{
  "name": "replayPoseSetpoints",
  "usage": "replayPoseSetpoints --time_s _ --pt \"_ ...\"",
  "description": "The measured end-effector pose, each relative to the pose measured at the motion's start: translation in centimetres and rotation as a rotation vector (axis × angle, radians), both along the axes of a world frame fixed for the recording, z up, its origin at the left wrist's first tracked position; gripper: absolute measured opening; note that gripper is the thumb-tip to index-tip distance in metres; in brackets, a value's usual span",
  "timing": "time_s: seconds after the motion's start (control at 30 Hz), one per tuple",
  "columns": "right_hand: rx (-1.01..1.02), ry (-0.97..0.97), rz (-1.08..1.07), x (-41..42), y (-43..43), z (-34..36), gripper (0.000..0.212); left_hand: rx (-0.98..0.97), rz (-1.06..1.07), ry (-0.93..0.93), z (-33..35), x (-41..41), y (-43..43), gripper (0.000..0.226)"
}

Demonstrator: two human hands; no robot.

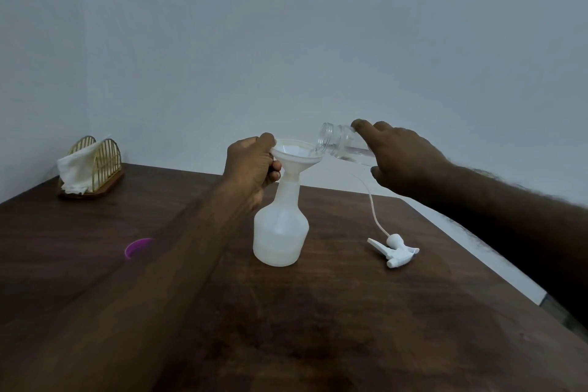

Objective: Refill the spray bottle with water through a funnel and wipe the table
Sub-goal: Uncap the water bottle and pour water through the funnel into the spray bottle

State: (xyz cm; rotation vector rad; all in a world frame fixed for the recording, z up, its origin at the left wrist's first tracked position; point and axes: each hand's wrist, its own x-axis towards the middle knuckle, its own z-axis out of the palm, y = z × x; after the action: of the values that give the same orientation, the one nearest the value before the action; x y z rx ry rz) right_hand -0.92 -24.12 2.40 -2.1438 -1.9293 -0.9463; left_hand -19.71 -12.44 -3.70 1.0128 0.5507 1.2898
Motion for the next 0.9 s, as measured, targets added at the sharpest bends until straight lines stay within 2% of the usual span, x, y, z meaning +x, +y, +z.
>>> replayPoseSetpoints --time_s 0.9 --pt "0.008 -0.033 -0.002 0.09 0.00 0.13 0.069 0.010 0.002 0.013 0.03 -0.07 -0.19 0.010"
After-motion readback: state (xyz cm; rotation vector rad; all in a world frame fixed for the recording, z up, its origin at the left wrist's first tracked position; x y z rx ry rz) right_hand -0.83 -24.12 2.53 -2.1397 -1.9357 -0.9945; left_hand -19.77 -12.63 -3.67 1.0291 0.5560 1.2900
